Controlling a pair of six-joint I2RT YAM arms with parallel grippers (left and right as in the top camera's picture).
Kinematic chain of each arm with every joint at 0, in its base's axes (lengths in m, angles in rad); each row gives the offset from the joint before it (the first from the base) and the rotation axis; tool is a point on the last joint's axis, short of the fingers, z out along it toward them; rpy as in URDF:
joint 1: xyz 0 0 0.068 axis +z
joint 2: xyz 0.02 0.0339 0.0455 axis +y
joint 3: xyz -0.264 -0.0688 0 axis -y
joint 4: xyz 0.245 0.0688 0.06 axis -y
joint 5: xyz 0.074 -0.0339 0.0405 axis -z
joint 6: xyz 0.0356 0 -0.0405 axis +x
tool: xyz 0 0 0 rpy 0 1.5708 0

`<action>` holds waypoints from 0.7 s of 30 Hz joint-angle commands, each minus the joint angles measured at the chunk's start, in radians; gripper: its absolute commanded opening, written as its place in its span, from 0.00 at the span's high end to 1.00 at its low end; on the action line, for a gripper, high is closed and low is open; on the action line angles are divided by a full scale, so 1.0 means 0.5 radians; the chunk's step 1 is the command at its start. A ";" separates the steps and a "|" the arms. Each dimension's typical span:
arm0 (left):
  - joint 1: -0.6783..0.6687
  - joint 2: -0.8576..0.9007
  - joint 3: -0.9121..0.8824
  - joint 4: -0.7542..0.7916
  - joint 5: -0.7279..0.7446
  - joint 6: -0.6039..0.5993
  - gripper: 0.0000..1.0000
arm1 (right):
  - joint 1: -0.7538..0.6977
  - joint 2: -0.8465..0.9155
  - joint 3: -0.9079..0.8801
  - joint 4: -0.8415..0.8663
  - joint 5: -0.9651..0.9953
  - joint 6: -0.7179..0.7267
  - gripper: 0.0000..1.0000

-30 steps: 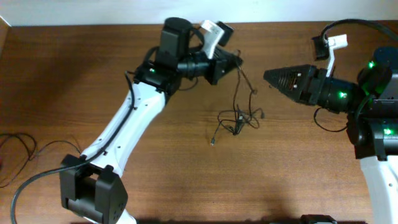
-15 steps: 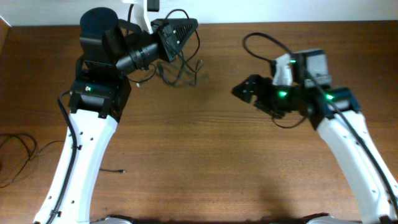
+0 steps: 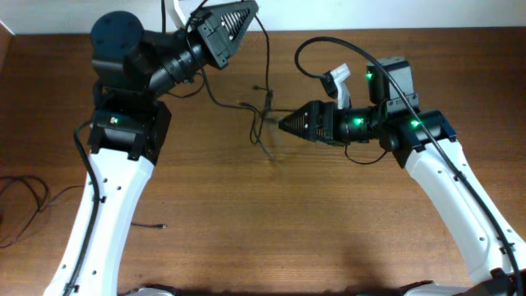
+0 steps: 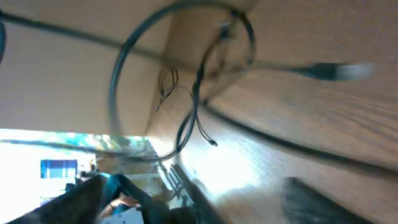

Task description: Untangle cables

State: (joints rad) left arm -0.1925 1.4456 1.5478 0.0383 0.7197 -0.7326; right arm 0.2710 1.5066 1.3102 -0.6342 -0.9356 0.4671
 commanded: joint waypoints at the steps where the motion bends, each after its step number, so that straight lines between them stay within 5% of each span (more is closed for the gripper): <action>1: -0.002 -0.055 0.011 0.208 0.184 -0.085 1.00 | 0.009 0.031 0.017 -0.066 0.266 -0.006 0.44; 5: -0.002 -0.077 0.011 0.260 0.192 -0.150 1.00 | 0.009 0.044 0.017 -0.056 0.266 0.002 0.42; 10: -0.002 -0.076 0.011 0.267 0.079 -0.240 1.00 | 0.012 0.044 0.017 0.007 0.266 -0.223 0.11; 15: -0.002 -0.076 0.011 0.346 -0.102 -0.362 1.00 | 0.105 0.076 0.011 0.004 0.219 -0.423 0.07; 17: -0.002 -0.077 0.011 0.419 -0.110 -0.359 1.00 | 0.170 0.078 0.008 -0.004 0.158 -0.510 0.18; 21: 0.029 -0.079 0.011 0.483 -0.111 -0.359 1.00 | 0.215 0.078 0.008 -0.034 0.266 -0.568 0.88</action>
State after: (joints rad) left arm -0.1921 1.4322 1.5478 0.2638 0.6865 -0.8997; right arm 0.3679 1.5383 1.3098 -0.6422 -0.8307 0.2367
